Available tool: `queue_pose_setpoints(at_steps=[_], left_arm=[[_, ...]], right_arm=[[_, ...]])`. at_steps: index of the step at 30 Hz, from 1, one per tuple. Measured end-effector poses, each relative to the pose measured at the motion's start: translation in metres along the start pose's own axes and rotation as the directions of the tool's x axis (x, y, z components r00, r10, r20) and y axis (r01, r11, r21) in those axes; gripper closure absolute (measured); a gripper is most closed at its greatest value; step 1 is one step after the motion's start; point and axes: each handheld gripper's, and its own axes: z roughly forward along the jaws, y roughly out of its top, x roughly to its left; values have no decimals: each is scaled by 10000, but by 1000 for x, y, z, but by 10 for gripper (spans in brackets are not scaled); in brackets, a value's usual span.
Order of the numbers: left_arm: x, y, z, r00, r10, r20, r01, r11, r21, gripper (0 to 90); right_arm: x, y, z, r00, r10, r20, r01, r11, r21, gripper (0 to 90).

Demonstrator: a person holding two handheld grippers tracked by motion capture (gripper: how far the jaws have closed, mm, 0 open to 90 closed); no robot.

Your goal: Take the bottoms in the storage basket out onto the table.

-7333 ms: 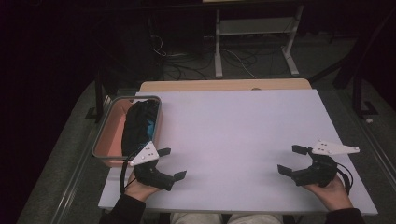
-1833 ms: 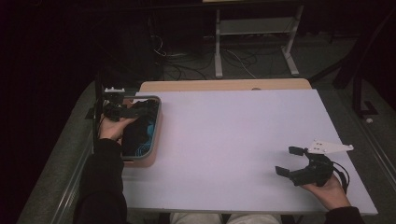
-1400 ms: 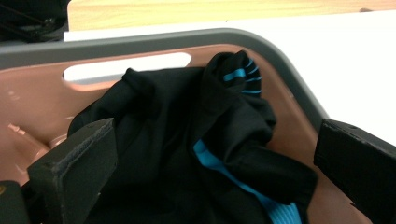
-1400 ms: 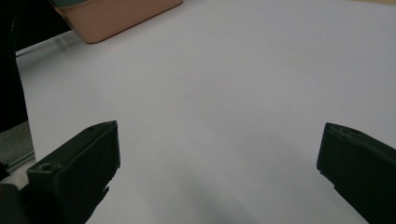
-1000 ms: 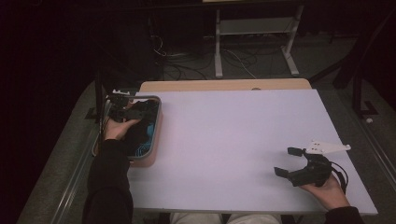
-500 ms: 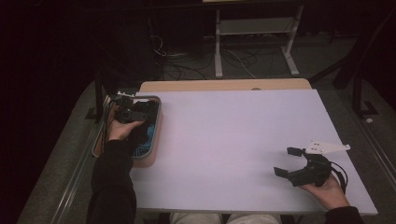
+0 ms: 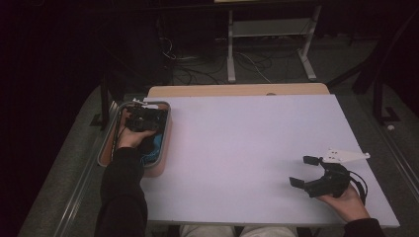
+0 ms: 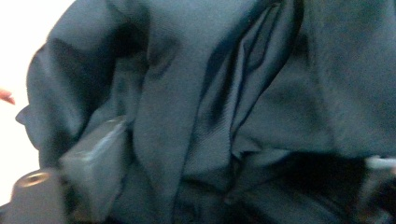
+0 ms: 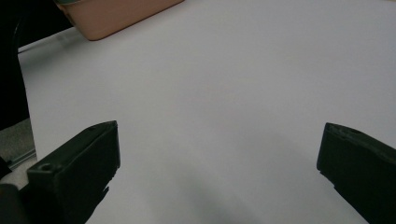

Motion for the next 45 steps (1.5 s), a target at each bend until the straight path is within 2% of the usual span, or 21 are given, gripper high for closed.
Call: queue_pose_setpoints(at_steps=[2, 4, 6, 9, 12, 15, 18, 24, 29, 31, 32, 36, 37, 41, 45], left_arm=[[0, 2, -2, 9994, -339, -25, 339, 9994, 93, 226], [1, 2, -4, 9982, -532, 263, 528, 9985, 127, 390], [2, 2, -4, 9977, -628, 248, 624, 9980, 138, 443], [5, 2, -6, 9934, -1052, 446, 1045, 9944, 180, 546], [9, 2, -8, 9857, -1487, 789, 1463, 9886, 347, 634], [11, 2, -9, 9772, -1835, 1072, 1799, 9828, 423, 674], [17, 0, -14, 9603, -2325, 1541, 2291, 9726, 393, 693], [16, 1, -27, 9544, -2204, 2012, 2234, 9747, 81, 700], [16, 0, -39, 9435, -2175, 2501, 2254, 9743, -31, 700], [15, 0, -44, 9422, -2023, 2669, 2119, 9773, -75, 700], [14, 0, -48, 9449, -1875, 2685, 1987, 9799, -151, 700], [13, 0, -60, 9435, -1687, 2851, 1871, 9816, -385, 700], [13, 0, -62, 9436, -1654, 2867, 1853, 9817, -433, 699], [15, -2, -74, 9376, -1573, 3101, 1876, 9797, -704, 699], [15, -2, -83, 9381, -1491, 3127, 1831, 9797, -822, 698]], right_arm=[[0, 0, 0, 10000, -7, 5, 7, 10000, -10, 0], [0, 0, 0, 10000, -11, -2, 11, 10000, -24, 0], [0, 0, 0, 10000, -23, 4, 23, 10000, -37, 0], [0, 0, 0, 10000, -29, 3, 29, 10000, -39, 0], [0, 0, 0, 10000, -30, 2, 30, 10000, -21, 0], [0, 0, 0, 10000, -15, 7, 15, 10000, -27, 0], [0, 0, -1, 10000, 22, 20, -21, 10000, -51, 0], [0, 0, -1, 10000, 34, 43, -33, 10000, -73, 0], [0, 0, -1, 10000, 33, 42, -33, 10000, -76, 0], [0, 0, -1, 10000, 35, 45, -35, 10000, -75, 0], [0, 0, -1, 10000, 27, 45, -26, 10000, -82, 0], [0, 0, -1, 10000, 33, 47, -33, 10000, -68, 0], [0, 0, -1, 10000, 39, 47, -39, 10000, -74, 0], [0, 0, -1, 10000, 30, 62, -30, 9999, -101, 0], [0, 0, -1, 10000, 37, 67, -37, 9999, -102, 0]])
